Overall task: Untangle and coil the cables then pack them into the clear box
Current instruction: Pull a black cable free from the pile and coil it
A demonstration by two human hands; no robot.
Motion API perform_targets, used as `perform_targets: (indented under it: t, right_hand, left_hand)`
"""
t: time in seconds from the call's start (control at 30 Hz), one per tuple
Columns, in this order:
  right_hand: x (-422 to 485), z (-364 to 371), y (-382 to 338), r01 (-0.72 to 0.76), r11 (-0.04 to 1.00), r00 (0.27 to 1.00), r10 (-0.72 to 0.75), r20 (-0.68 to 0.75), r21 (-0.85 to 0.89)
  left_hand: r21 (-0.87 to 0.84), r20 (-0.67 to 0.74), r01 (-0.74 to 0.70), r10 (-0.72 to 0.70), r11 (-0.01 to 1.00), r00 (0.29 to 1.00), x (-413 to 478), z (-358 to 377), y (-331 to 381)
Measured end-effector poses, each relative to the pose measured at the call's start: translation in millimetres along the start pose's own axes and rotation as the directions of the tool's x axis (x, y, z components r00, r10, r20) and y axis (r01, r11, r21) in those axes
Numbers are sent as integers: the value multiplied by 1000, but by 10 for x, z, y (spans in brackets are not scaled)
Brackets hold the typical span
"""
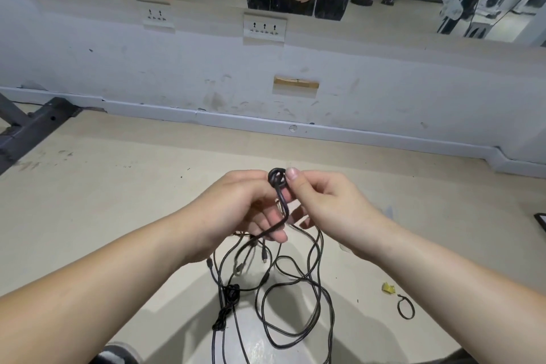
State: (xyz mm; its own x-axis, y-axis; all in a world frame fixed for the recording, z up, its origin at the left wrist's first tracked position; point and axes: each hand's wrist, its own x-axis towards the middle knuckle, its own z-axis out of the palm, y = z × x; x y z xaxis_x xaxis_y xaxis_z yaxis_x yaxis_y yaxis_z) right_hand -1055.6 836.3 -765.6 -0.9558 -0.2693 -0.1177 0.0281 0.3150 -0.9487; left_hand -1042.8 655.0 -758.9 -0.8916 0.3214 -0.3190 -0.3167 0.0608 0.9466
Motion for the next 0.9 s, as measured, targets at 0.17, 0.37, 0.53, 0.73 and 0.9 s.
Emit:
perform_targets:
  t: [0.17, 0.37, 0.53, 0.73, 0.9]
  right_hand:
    - [54, -186, -9, -42, 996, 999, 44, -25, 77]
    - [16, -204, -85, -122, 947, 971, 53, 231, 296]
    - [14, -232, -119, -114, 932, 979, 46, 199, 343]
    - [16, -214, -86, -112, 949, 993, 93, 79, 295]
    - [0, -121, -97, -103, 947, 995, 99, 30, 306]
  left_hand:
    - [-36, 41, -37, 39, 999, 998, -33, -30, 51]
    - [-170, -39, -61, 55, 984, 998, -57, -21, 91]
    - [-78, -107, -146, 137, 986, 985, -66, -89, 104]
    - [6, -118, -254, 253, 967, 960, -104, -19, 35]
    - [65, -256, -287, 294, 956, 921, -77, 19, -3]
